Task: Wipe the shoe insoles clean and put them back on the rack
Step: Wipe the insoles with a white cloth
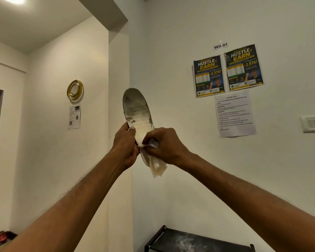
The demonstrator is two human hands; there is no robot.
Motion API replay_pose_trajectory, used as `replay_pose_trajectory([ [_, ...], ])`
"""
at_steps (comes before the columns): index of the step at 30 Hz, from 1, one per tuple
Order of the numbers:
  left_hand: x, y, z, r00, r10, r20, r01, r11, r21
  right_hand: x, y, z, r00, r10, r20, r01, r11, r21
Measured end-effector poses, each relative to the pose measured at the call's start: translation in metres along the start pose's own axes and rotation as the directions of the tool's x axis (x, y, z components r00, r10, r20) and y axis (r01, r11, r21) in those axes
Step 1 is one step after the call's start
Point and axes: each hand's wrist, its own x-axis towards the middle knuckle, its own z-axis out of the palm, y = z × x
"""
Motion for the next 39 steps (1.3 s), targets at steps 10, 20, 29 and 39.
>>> replay_pose_trajectory([
  [10, 0.001, 0.001, 0.005, 1.0, 0.011, 0.025, -0.011, 1.0, -0.001, -0.004, 0.001, -0.007, 0.999, 0.048, -0.003, -0.048, 0.999, -0.008],
  [20, 0.003, 0.002, 0.008, 1.0, 0.012, 0.0, -0.012, 1.0, -0.013, -0.016, -0.001, -0.007, 0.996, 0.027, 0.079, -0.028, 0.999, 0.02],
  [29, 0.004, 0.001, 0.007, 0.999, 0.007, -0.034, -0.008, 1.0, -0.017, -0.025, 0.002, -0.005, 0.993, 0.074, 0.095, -0.076, 0.997, 0.02],
  [39, 0.002, -0.001, 0.006, 0.999, -0.001, -0.042, 0.003, 1.0, 0.028, -0.031, 0.005, -0.003, 0.979, 0.107, 0.174, -0.105, 0.994, -0.018],
])
